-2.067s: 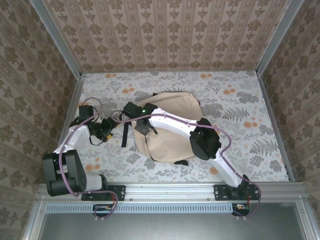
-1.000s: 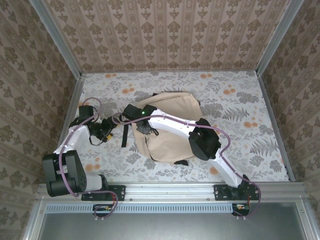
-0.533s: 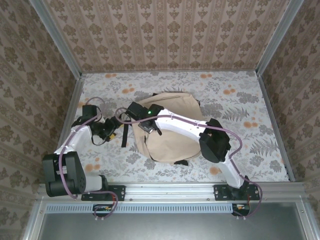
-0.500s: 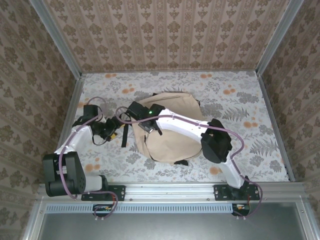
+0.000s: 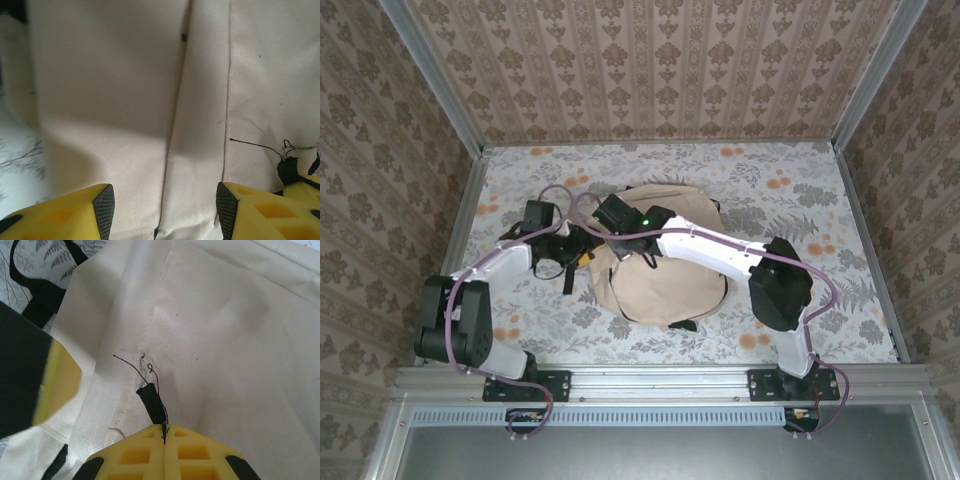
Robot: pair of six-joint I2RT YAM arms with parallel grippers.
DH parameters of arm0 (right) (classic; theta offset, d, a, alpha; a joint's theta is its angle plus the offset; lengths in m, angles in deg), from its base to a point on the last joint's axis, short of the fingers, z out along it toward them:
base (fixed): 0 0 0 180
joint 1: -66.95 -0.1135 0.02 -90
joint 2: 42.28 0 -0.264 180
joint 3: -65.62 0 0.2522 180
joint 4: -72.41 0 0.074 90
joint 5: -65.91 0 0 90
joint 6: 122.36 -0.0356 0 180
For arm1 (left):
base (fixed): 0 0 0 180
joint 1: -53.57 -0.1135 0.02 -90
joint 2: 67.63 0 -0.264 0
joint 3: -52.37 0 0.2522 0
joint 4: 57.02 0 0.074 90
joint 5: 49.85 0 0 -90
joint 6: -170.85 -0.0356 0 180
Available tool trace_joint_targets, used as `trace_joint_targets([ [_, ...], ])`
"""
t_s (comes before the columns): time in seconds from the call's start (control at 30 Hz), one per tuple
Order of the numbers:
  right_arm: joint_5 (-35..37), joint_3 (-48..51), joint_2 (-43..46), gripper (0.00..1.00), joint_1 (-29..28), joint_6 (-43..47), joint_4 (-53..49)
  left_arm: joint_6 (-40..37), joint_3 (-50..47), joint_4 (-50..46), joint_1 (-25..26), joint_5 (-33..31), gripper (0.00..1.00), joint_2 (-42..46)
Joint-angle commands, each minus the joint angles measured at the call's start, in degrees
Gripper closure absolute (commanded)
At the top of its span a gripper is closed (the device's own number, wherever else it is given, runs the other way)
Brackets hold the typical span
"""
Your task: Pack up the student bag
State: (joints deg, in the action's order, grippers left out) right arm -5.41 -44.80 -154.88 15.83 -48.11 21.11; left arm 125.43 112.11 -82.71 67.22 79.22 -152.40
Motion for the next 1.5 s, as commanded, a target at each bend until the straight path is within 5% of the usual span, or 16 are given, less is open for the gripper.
trace_joint_targets([
  [0.0, -2.55, 1.55, 3.35, 0.92, 1.33, -5.2, 2.65, 1.13, 2.77, 3.22, 1.34, 1.76, 0.42, -2.0],
  [0.3, 6.09, -0.46, 1.05, 0.8, 1.6, -7.53, -4.24, 0.84, 4.52, 2.98, 3.13, 1.03, 0.43, -4.81],
  [0.47, 0.02, -1.19, 0.32, 0.79, 1.75, -6.27, -3.7, 0.5, 5.25, 2.06, 3.43, 0.66, 0.45, -5.66],
  [0.63, -3.25, -3.08, -1.86, 0.67, 2.2, -8.01, -5.26, 0.3, 5.39, 1.83, 3.92, 0.68, 0.47, -5.84],
  [0.97, -3.2, -4.29, -4.25, 0.62, 3.6, -12.42, -7.55, 0.33, 5.69, 1.56, 4.43, 0.57, 0.53, -6.68],
  [1.47, -6.16, -7.13, -5.97, 0.82, 4.65, -13.34, -4.86, 0.26, 5.85, 0.25, 4.48, -0.31, 0.55, -6.55],
])
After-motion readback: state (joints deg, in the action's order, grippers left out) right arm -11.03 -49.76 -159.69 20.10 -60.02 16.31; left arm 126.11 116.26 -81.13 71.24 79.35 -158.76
